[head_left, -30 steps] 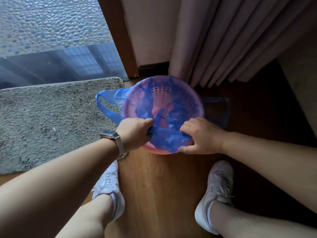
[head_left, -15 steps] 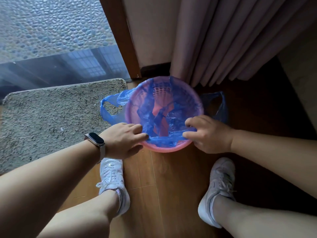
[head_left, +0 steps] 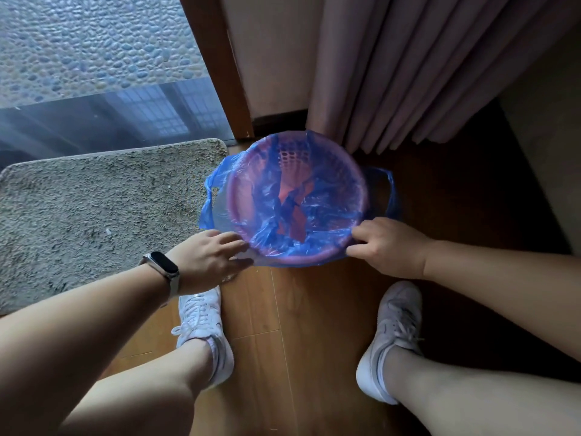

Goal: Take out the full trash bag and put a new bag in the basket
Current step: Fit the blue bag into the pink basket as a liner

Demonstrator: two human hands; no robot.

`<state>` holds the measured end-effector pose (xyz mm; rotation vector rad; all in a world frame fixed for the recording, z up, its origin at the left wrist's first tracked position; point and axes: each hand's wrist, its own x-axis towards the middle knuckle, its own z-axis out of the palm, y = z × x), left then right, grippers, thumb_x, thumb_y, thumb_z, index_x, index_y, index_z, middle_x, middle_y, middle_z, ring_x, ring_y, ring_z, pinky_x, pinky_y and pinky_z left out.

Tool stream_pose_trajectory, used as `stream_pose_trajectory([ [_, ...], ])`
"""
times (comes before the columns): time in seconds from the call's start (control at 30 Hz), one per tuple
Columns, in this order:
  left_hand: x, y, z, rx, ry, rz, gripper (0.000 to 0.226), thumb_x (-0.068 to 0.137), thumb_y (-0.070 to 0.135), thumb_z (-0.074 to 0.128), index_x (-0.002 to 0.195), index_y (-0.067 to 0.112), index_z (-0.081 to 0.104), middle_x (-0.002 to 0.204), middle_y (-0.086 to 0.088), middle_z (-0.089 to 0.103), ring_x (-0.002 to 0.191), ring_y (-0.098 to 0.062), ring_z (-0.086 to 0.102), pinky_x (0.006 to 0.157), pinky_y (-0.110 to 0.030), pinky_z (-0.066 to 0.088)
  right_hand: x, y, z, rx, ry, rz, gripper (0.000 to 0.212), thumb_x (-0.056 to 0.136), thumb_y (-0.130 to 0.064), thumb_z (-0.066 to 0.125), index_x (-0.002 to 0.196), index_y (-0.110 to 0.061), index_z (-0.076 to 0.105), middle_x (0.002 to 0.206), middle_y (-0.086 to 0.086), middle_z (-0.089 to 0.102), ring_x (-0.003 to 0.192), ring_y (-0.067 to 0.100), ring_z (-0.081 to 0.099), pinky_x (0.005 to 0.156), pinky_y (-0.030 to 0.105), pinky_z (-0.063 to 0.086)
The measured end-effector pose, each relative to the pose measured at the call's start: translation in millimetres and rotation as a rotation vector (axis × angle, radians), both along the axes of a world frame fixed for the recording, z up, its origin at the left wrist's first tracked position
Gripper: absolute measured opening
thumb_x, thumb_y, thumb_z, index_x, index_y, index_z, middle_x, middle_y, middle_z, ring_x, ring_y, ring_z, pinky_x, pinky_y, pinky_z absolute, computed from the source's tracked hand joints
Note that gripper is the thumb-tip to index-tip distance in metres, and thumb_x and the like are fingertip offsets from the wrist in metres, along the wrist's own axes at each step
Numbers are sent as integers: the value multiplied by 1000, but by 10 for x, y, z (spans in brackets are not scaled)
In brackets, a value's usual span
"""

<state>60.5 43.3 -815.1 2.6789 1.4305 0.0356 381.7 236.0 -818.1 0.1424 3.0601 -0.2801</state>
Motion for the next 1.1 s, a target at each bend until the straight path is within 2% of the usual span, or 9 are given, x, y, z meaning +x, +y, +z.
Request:
stream_pose_trajectory([
  [0.13,-96,15,-78,-68,51,160,37,79,6,56,108,20,74,83,-2,67,72,-26,65,57,-32,53,44,11,-146,-36,11,-98,9,80,-10,63,85,-14,70,74,8,58,63,29,54,55,37,45],
  [0.23,-112,75,-87,-103,-71,371,34,76,-2,66,104,15,76,94,-7,73,82,-31,67,67,-41,57,43,15,-193,-170,-10,-304,14,76,-11,72,90,-15,74,80,8,62,75,30,58,66,37,48],
  [0.33,-71,191,-47,-101,-296,703,21,80,10,58,91,13,77,91,-7,74,83,-32,65,78,-39,53,-72,4,-184,-425,35,-650,8,78,-10,66,77,-7,73,87,10,61,83,26,57,75,32,47],
  [0.4,-31,308,-33,-211,-473,1038,24,78,26,53,83,18,75,85,-4,73,80,-28,64,75,-32,49,-173,13,-160,-636,64,-894,17,82,-14,63,67,-7,66,79,5,58,73,20,56,64,26,46],
  [0.53,59,518,-98,-383,-900,1402,31,82,48,61,86,17,63,78,-7,71,73,-28,67,78,-46,56,-312,39,-134,-1010,76,-1182,19,90,-35,57,81,-19,61,68,-4,59,59,10,55,50,21,42],
  [0.67,140,611,-228,-380,-865,1470,31,79,45,70,86,17,59,82,-6,71,76,-29,68,71,-42,56,-423,71,-204,-1077,130,-1331,25,88,-48,59,86,-23,59,71,-2,64,56,10,59,46,22,44],
  [0.77,152,674,-274,-395,-884,1497,19,74,27,67,87,15,61,77,-3,68,63,-20,59,54,-28,45,-519,120,-232,-1113,143,-1379,18,87,-37,64,100,-25,59,83,-3,70,61,9,65,48,19,46],
  [0.93,149,693,-262,-504,-915,1483,23,64,31,52,69,11,62,58,-4,62,46,-18,52,46,-25,45,-645,165,-222,-1173,143,-1427,16,87,-21,56,103,-21,57,86,3,69,52,7,64,43,18,46],
  [1.1,-31,602,-270,-331,-470,1404,43,66,50,45,61,10,57,58,-6,59,58,-21,54,51,-30,34,-507,239,-159,-1087,13,-1388,6,86,-19,54,91,-22,57,74,4,68,43,7,60,39,18,44],
])
